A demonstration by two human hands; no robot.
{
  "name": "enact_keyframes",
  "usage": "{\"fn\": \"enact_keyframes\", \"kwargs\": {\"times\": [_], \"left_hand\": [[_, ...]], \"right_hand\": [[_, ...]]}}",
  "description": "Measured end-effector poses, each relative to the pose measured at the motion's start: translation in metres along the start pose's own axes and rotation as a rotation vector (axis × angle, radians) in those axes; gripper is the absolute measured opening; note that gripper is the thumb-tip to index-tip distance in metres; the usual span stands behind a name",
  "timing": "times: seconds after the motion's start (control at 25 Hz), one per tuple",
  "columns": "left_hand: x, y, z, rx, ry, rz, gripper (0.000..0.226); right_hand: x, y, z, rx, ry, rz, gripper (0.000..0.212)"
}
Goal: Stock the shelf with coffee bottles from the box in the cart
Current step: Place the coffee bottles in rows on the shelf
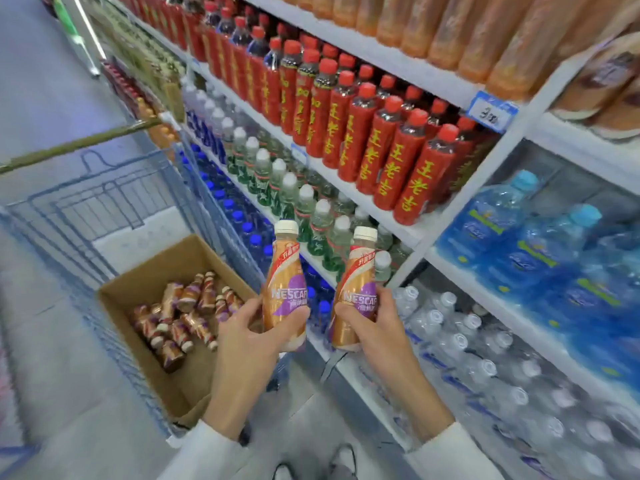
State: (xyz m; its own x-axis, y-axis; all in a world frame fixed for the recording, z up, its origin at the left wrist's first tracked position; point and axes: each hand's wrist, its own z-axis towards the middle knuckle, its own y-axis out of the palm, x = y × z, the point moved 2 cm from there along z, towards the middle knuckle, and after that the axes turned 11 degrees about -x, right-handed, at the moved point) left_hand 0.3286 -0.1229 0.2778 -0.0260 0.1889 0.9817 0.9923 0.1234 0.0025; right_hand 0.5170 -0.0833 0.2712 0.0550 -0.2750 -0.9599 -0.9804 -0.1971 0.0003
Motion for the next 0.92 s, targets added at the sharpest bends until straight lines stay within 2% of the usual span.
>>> {"fn": "enact_keyframes", "kwargs": {"times": [0.12, 0.32, 0.44, 0.64, 0.8, 0.92], "left_hand": [[0.027, 0.070, -0.013, -0.198, 0.053, 0.021, 0.036], [0.056, 0.205, -0.042, -0.443, 0.103, 0.044, 0.039], [0.066, 0.291, -0.070, -0.557, 0.139, 0.038, 0.022], [0.077, 0.418, -0.115, -0.688, 0.217, -0.009, 0.039], [0.106, 0.510, -0.136, -0.818, 0.303, -0.029, 0.041], [0.138, 0.572, -0.134, -0.865, 0.379, -0.004, 0.049]], "right_hand": [[-0.017, -0.065, -0.049, 0.144, -0.075, 0.032, 0.056], [-0.020, -0.188, -0.132, 0.395, -0.163, 0.064, 0.041], [-0.018, -0.264, -0.187, 0.524, -0.201, 0.075, 0.042], [-0.028, -0.372, -0.278, 0.640, -0.253, 0.071, 0.053], [-0.061, -0.453, -0.324, 0.722, -0.345, 0.018, 0.045], [-0.096, -0.513, -0.334, 0.807, -0.413, -0.103, 0.047]]}}
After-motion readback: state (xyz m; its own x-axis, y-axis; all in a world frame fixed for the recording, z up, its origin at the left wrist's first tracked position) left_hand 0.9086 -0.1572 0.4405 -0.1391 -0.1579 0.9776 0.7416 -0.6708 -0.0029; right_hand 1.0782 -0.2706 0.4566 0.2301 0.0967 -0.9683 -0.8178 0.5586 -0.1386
